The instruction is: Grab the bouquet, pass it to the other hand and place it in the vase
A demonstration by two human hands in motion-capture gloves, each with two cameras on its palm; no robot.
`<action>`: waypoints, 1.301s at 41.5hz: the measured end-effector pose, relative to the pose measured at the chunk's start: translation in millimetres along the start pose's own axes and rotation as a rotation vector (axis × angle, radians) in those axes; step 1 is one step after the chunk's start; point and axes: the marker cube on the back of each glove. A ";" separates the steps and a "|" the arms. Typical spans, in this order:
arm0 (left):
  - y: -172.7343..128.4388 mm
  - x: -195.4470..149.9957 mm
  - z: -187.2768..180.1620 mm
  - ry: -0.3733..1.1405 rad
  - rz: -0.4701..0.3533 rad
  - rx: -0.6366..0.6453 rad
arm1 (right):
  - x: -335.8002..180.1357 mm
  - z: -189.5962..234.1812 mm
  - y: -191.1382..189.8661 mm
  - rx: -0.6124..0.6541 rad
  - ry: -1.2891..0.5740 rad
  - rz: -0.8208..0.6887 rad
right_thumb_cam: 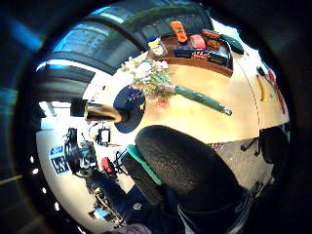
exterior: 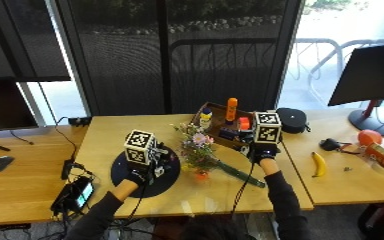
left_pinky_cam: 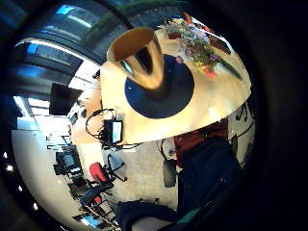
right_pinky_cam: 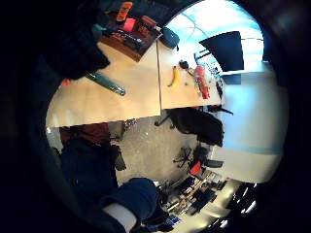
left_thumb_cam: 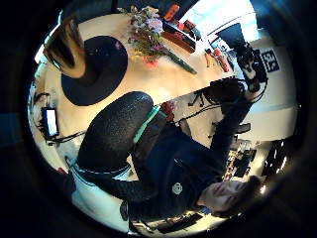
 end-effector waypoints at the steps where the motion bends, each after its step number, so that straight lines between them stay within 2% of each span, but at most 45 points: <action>1: 1.3 1.3 0.5 -0.001 0.005 0.000 | 1.4 0.1 -5.2 -0.010 -0.009 0.018; 9: 2.8 5.1 5.4 -0.003 0.024 0.004 | 13.4 18.6 -39.2 -0.082 -0.070 0.092; 17: 0.8 6.1 11.0 0.003 0.033 -0.006 | 27.5 55.5 -60.2 -0.139 -0.105 0.139; 23: 3.0 6.1 14.9 0.007 0.034 -0.029 | 37.9 96.1 -79.3 -0.173 -0.137 0.152; 34: 1.3 2.7 23.2 0.001 0.026 -0.046 | 49.4 193.0 -109.8 -0.340 -0.192 0.159; 37: 2.7 2.8 24.4 -0.003 0.025 -0.061 | 50.8 211.8 -112.4 -0.393 -0.223 0.175; 40: 5.5 3.9 25.2 -0.005 0.030 -0.075 | 47.8 213.6 -96.2 -0.469 -0.230 0.258; 43: 5.7 4.0 28.0 -0.011 0.032 -0.084 | 41.3 205.7 -77.9 -0.410 -0.207 0.275; 46: 4.5 4.3 29.6 -0.016 0.034 -0.083 | 40.1 209.6 -78.1 -0.334 -0.181 0.266; 54: 2.7 3.5 34.2 -0.018 0.034 -0.100 | 39.9 227.6 -84.4 -0.309 -0.153 0.295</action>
